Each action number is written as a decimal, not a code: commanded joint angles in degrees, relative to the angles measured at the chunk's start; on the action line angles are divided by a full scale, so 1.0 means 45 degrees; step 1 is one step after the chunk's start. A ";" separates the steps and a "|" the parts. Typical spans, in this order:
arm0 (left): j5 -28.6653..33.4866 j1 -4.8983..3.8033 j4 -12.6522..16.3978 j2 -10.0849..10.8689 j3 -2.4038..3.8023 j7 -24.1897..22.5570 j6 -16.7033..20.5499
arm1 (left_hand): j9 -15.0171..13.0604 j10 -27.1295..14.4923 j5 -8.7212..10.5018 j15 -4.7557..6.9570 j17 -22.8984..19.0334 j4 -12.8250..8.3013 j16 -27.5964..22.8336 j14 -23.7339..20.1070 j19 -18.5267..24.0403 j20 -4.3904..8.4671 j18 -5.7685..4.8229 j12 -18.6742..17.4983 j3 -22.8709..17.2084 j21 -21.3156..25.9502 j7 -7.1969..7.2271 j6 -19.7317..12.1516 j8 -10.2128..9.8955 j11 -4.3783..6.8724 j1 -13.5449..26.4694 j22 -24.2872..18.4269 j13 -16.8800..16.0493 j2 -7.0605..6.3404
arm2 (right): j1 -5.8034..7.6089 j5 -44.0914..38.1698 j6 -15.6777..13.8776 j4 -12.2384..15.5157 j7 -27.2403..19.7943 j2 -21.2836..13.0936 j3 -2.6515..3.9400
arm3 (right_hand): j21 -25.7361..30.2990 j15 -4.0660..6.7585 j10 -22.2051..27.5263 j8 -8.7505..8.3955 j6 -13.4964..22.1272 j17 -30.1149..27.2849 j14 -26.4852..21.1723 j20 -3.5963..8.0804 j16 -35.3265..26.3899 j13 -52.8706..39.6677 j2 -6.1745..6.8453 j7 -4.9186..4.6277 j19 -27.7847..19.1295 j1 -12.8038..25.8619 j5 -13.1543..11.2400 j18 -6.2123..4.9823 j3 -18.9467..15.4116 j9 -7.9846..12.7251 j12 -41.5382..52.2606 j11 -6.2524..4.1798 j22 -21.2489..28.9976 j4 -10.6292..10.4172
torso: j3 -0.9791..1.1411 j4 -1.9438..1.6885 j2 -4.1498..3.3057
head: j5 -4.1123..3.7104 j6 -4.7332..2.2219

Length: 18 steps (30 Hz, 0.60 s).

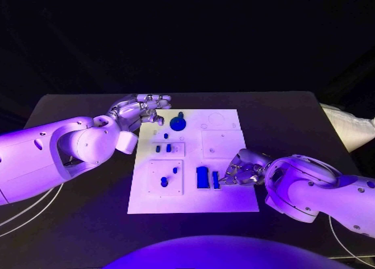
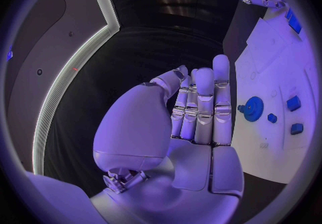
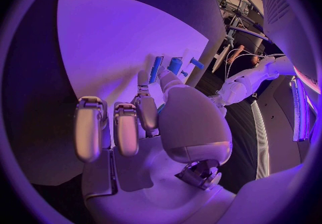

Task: Assemble the parts on the task board

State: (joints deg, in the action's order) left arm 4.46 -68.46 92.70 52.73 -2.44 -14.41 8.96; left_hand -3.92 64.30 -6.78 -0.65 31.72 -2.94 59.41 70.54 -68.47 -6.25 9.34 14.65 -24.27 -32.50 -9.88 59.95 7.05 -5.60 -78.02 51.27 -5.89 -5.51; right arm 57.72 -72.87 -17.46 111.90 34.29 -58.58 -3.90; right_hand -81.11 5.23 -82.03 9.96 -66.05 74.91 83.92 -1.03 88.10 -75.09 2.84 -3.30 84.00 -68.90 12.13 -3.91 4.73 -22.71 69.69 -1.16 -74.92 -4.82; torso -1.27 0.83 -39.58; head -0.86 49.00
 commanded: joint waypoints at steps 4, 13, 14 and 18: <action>0.0185 0.0047 -0.0264 -0.0148 -0.0017 -0.0202 -0.0149 | 0.0016 -0.0074 0.0015 0.0000 -0.0012 -0.0031 -0.0083 -0.0097 0.0029 -0.0021 0.0243 0.0082 0.0050 0.0079 -0.0002 -0.0093 0.0027 0.0020 -0.0097 -0.0016 0.0005 0.0027 | 0.0225 0.1078 -0.0957 -0.0256 -0.1836 -0.0203 0.0012 | 0.0336 -0.0170 0.0793 -0.0346 0.0584 0.2284 0.1124 -0.0049 -0.0255 0.0593 -0.0048 -0.0195 0.0048 -0.0199 -0.0021 0.0090 -0.0180 0.0124 -0.1666 0.0167 0.0256 0.0081 | -0.0012 0.0063 0.0213 | -0.0014 -0.0167; 0.1153 0.0502 -0.1298 -0.0700 -0.0018 -0.1187 0.0932 | 0.0015 -0.0228 0.0029 -0.0153 -0.0779 0.0217 -0.0896 -0.1252 0.0787 -0.0154 0.0229 0.0263 0.0525 0.0715 -0.0015 -0.0197 0.0040 -0.0005 0.0334 -0.0341 0.0041 -0.0095 | 0.1563 0.8886 -0.1507 -0.2341 -0.7733 0.0025 0.0013 | 0.4168 -0.0683 0.3845 -0.1279 0.2030 -0.1880 -0.0112 -0.0530 -0.3661 0.5021 -0.0459 -0.0861 -0.2072 -0.1143 -0.0145 -0.0886 -0.0196 0.0694 -0.8025 0.0796 0.5164 0.0415 | -0.0101 0.0226 0.0984 | -0.0065 -0.0639; 0.1246 0.0533 -0.1447 -0.0782 -0.0019 -0.1307 0.1069 | 0.0013 -0.0328 0.0028 -0.0209 -0.1015 0.0294 -0.1323 -0.1658 0.1107 -0.0211 0.0212 0.0228 0.0628 0.1012 -0.0035 -0.0203 0.0050 -0.0067 0.0415 -0.0517 0.0080 -0.0103 | 0.1717 0.9623 -0.1416 -0.2691 -0.8197 0.0135 0.0014 | 0.5544 -0.0703 0.4089 -0.1321 0.2083 -0.3350 -0.0632 -0.0584 -0.5068 0.5562 -0.0509 -0.0936 -0.2777 -0.1318 -0.0220 -0.1155 -0.0130 0.0760 -0.8631 0.0794 0.6764 0.0481 | -0.0118 0.0243 0.1063 | -0.0054 -0.0748; 0.1651 0.0658 -0.2121 -0.1179 -0.0020 -0.1798 0.1553 | 0.0029 -0.0582 0.0029 -0.0557 -0.2589 0.0529 -0.4249 -0.2767 0.2634 -0.0578 0.0183 -0.0102 0.0930 0.2808 -0.0100 -0.0479 -0.0041 -0.0298 0.0450 -0.1812 0.0373 -0.0085 | 0.2127 1.2091 -0.1001 -0.4042 -0.9705 0.0655 0.0038 | 0.9124 -0.1002 0.4222 -0.1377 0.2111 -0.8136 -0.2315 -0.0825 -1.0692 0.8291 -0.0606 -0.1154 -0.3992 -0.1896 -0.0567 -0.1484 0.0212 0.1084 -1.1170 0.1062 0.9989 0.0666 | -0.0183 0.0258 0.1387 | -0.0053 -0.0938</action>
State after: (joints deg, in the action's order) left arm 8.52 -65.62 83.96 47.94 -2.59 -18.26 12.66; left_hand -3.86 61.80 -6.78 -2.91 21.05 -0.60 42.21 58.77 -57.42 -8.59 9.33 14.51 -20.35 -20.93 -10.35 58.05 7.05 -6.84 -76.48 43.93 -4.40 -5.99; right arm 67.12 -35.04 -22.89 95.02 2.65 -56.17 -3.70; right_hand -41.73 0.97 -63.37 4.07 -56.32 40.44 74.41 -4.66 42.80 -39.41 0.11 -7.95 66.57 -77.08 9.91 -9.90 5.28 -18.04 20.95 3.39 -31.28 -1.80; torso -1.80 1.83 -34.95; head -1.07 45.44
